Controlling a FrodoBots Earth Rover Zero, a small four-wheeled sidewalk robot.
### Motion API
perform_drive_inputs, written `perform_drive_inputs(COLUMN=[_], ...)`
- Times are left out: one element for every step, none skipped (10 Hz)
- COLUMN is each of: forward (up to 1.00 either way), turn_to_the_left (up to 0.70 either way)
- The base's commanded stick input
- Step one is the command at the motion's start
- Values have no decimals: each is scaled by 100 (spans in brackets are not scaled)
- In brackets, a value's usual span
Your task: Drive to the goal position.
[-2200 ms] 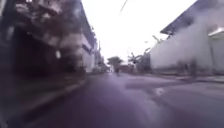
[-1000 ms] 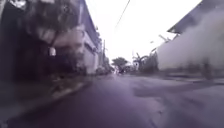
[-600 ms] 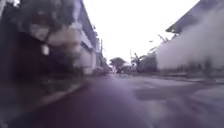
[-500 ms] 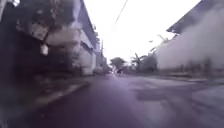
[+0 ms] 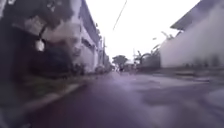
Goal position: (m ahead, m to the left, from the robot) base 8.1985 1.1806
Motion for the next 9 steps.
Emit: perform_drive_inputs(forward=[70, 70, 70, 70, 70, 70, 70, 70, 70], turn_to_the_left=[-35, -35, -35, -1, 0, 0, 0, 0, 0])
